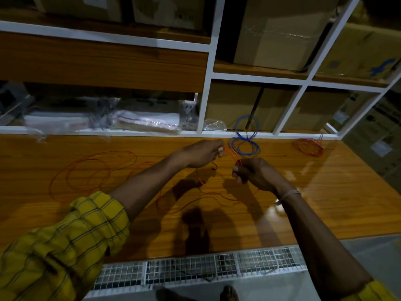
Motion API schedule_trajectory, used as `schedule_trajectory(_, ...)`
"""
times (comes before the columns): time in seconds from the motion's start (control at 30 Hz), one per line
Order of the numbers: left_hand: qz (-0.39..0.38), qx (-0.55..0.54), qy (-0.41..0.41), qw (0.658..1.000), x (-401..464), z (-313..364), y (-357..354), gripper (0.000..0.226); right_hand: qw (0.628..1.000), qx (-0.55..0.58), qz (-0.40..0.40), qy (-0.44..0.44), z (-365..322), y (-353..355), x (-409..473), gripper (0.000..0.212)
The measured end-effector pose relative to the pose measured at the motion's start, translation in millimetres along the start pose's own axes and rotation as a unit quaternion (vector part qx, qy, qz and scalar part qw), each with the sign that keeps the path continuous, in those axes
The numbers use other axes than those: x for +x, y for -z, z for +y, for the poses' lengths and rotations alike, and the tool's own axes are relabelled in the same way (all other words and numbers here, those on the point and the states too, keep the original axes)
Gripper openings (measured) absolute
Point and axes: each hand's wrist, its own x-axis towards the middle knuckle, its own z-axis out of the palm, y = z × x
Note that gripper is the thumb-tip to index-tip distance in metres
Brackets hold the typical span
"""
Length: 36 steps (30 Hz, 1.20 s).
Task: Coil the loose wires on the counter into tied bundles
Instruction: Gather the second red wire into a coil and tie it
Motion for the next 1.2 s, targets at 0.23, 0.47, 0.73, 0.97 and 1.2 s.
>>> schedule_trajectory(0.23,0.002,-0.251,0.039,0.967,0.8,-5.2,29.1,0.027,0.990,0.132,0.046,0.032,27.1,0.1,-8.4,0.011)
schedule_trajectory(0.47,0.081,-0.507,0.137,0.847,-3.7,-35.2,49.1,0.024,0.903,0.420,0.084,-0.027,77.0,-3.5,-34.0,0.026)
schedule_trajectory(0.73,0.111,-0.760,0.214,0.604,9.3,-51.2,45.3,0.031,0.951,-0.175,0.244,-0.069,107.7,-35.3,-18.7,0.013)
schedule_trajectory(0.97,0.146,-0.715,0.203,0.653,16.2,-15.2,36.4,0.029,0.914,-0.404,-0.030,0.003,25.1,-73.6,-7.6,0.028)
schedule_trajectory(1.2,0.041,-0.549,0.136,0.824,11.0,-0.6,17.9,0.018,0.963,-0.114,0.148,0.194,-27.2,-42.2,-4.9,0.020)
